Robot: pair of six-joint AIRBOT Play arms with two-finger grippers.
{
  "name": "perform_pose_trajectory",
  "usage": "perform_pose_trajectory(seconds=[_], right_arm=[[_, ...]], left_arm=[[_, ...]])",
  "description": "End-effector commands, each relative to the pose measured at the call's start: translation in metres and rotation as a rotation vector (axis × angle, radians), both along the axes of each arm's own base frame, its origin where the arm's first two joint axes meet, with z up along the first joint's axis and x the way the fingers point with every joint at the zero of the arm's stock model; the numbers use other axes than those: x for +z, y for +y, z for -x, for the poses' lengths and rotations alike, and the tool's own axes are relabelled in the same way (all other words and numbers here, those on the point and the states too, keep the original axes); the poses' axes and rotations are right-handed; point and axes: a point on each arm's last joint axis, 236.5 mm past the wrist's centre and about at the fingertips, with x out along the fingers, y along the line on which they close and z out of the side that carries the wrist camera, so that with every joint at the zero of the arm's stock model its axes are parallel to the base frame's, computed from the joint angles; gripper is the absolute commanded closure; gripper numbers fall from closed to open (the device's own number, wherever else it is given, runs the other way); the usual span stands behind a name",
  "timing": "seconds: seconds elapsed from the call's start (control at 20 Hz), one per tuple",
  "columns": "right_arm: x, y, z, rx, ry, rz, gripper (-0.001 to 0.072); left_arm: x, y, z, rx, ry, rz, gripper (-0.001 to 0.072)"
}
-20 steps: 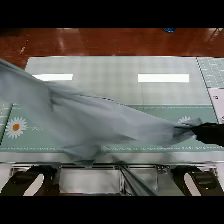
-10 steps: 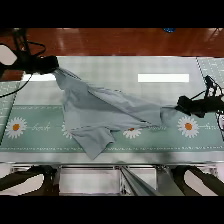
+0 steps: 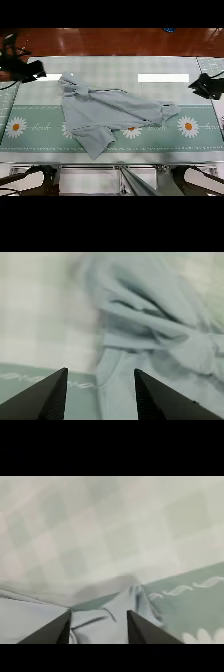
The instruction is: Fold the shirts.
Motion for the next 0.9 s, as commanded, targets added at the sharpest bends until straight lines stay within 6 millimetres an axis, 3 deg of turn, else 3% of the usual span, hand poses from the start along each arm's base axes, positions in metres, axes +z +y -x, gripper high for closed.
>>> perform_pose_trajectory(seconds=[0.0, 0.15, 0.3, 0.5, 0.65, 0.85], right_arm=[[-0.018, -0.039, 0.066, -0.068, 0.116, 0.061, 0.0305], [-0.055, -0.016, 0.095, -0.114, 0.114, -0.018, 0.0305], [-0.076, 0.014, 0.106, -0.083, 0.117, -0.113, 0.0305], [-0.084, 0.024, 0.107, -0.088, 0.109, -0.149, 0.0305], [-0.083, 0.025, 0.105, -0.092, 0.101, -0.158, 0.0306], [-0.083, 0.025, 0.105, -0.092, 0.101, -0.158, 0.0306]], left_arm=[[-0.015, 0.017, 0.066, 0.110, 0.069, 0.134, 0.0198], [-0.079, -0.033, 0.141, 0.121, 0.228, 0.307, 0.0198], [-0.119, -0.073, 0.186, 0.110, 0.335, 0.438, 0.0197], [-0.136, -0.103, 0.184, 0.172, 0.306, 0.574, 0.0198], [-0.150, -0.119, 0.192, 0.123, 0.364, 0.558, 0.0198], [-0.167, -0.147, 0.185, 0.087, 0.369, 0.533, 0.0198]])
